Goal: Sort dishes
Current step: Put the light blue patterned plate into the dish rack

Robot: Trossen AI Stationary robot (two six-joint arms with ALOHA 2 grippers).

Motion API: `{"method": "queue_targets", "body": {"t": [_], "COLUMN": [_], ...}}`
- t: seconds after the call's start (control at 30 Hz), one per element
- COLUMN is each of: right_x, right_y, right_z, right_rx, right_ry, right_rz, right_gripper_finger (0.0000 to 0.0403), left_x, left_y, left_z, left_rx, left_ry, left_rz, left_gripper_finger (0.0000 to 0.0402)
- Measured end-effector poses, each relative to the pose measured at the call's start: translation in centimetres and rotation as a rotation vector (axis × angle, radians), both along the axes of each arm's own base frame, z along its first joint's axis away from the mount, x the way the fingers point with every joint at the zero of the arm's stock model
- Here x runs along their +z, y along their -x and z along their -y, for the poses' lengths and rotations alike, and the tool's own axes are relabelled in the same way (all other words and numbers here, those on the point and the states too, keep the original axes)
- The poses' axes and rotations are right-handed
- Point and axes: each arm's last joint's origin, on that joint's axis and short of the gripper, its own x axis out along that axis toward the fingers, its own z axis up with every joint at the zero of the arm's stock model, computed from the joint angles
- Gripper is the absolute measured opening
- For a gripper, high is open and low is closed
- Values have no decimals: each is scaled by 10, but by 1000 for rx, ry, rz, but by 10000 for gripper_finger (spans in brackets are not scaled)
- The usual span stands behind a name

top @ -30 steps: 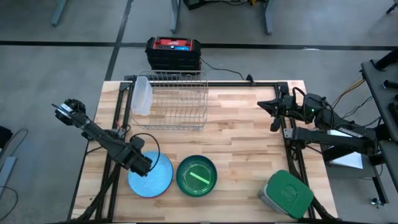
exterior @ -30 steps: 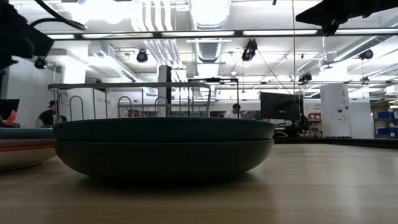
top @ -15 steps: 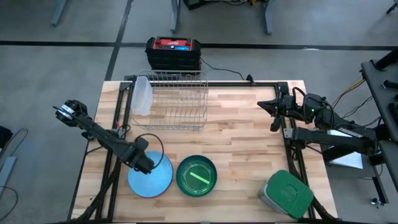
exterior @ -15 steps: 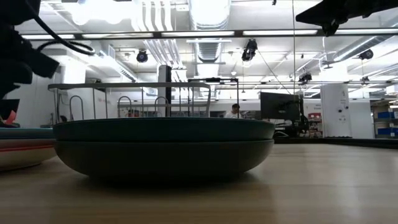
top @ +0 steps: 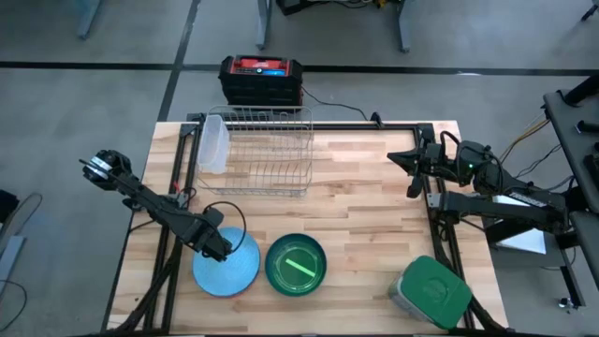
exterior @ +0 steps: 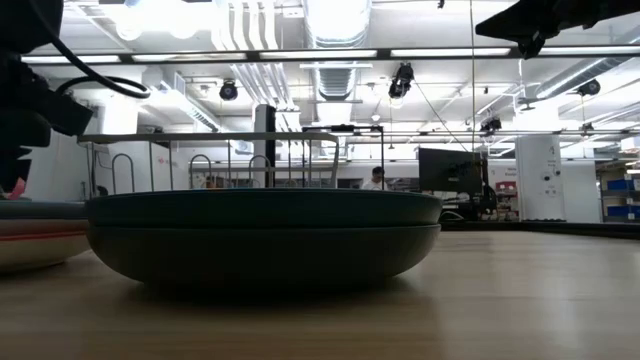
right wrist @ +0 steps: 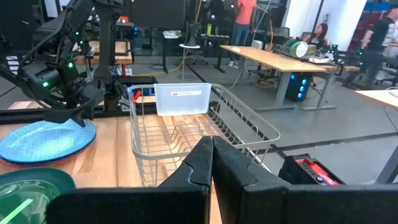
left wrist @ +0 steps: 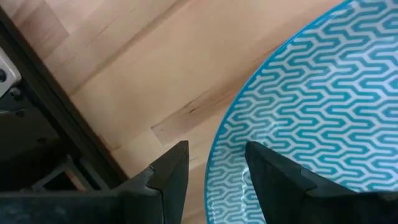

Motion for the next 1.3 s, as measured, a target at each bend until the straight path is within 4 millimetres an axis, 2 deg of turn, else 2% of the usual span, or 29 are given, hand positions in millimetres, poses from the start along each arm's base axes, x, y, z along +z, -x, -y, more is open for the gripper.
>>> {"method": "queue_targets", "body": {"t": [0.63, 0.83, 1.1, 1.3], "right_x": [-1, -1, -1, -1], "right_y": [0, 0, 0, 0], "right_z": [0, 0, 0, 0], "right_rx": [0, 0, -1, -1], "right_ry": [-1, -1, -10, -10], "right_rz": [-2, -2, -1, -1], "right_gripper_finger": [0, 0, 0, 0], "left_x": [-2, 1, 1, 3], "left_y": [-3, -4, 1, 4], "left_z": [2, 0, -2, -5], "left_rx": [-30, -43, -51, -76], "left_ry": [19, -52, -54, -83], "left_rz": [31, 60, -1, -45], "left_gripper_finger": [155, 155, 153, 111]}}
